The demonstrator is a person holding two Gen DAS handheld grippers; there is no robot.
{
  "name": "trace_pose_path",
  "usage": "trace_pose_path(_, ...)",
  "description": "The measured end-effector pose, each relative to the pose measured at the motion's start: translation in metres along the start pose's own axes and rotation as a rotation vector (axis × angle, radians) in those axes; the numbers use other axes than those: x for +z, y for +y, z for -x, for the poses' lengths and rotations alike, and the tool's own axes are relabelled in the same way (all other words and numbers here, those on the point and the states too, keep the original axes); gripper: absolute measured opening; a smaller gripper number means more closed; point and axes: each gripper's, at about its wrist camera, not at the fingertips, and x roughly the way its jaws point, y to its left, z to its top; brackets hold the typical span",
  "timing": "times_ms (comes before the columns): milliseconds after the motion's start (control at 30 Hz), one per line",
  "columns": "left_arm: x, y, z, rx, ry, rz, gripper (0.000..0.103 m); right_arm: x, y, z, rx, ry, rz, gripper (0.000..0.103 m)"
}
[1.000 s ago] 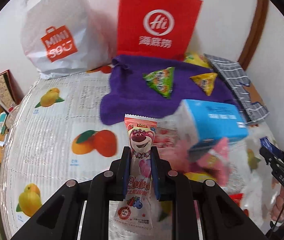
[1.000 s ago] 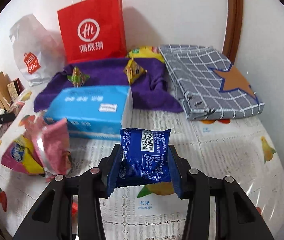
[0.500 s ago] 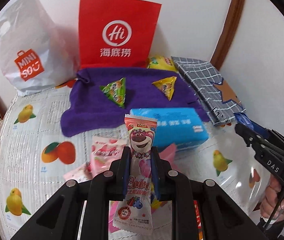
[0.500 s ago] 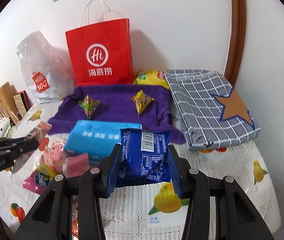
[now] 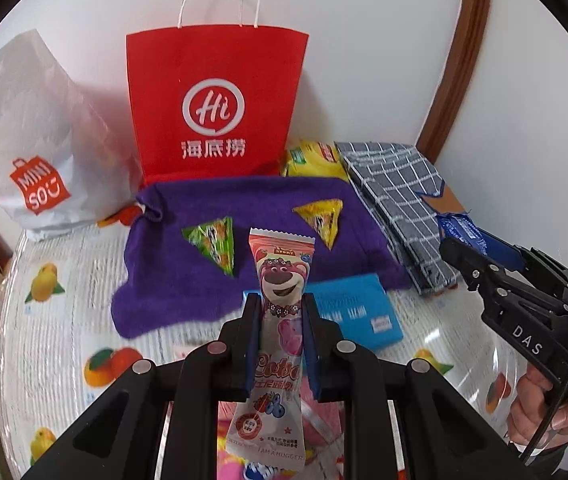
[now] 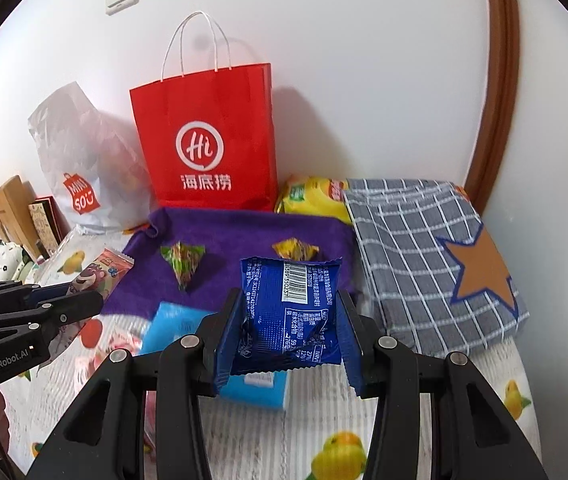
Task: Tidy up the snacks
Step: 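Carry the candy stick and biscuit packet over the purple towel with both grippers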
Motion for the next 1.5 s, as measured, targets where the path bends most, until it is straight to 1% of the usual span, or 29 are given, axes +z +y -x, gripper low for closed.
trace_pose_path(367, 0.048, 0.022, -0.019, 0.026, -0.013, 0.025, 0.019, 0.043, 0.007, -0.037, 0.020, -0.009, 0.020, 0.045)
trace_pose_path(533, 0.059, 0.038, -0.034, 0.034, -0.009, 0.052, 0.019, 0.056, 0.011, -0.061, 0.024, 0.002, 0.026, 0.045)
trace_pose_path(700, 0.067, 0.056, -0.058, 0.037, 0.012, 0.085, 0.019, 0.062, 0.015, -0.086, 0.026, 0.026, 0.034, 0.045)
trace_pose_path(800, 0.068, 0.064, -0.071, 0.033, 0.027, 0.098, 0.019, 0.063, 0.018, -0.100, 0.022, 0.035, 0.045, 0.045)
trace_pose_path(1000, 0.069, 0.080, -0.099, 0.058, 0.059, 0.117, 0.019, 0.058, 0.018, -0.129, 0.026, 0.086, 0.047, 0.045)
trace_pose_path(1167, 0.066, 0.093, -0.123, 0.063, 0.106, 0.144, 0.019, 0.050, 0.019, -0.154, 0.035, 0.138, 0.054, 0.045)
trace_pose_path(1367, 0.060, 0.108, -0.146, 0.078, 0.158, 0.175, 0.019, 0.038, 0.024, -0.181, 0.069, 0.213, 0.069, 0.045)
trace_pose_path(1500, 0.057, 0.113, -0.159, 0.069, 0.188, 0.195, 0.019, 0.031, 0.029, -0.194, 0.085, 0.260, 0.083, 0.045)
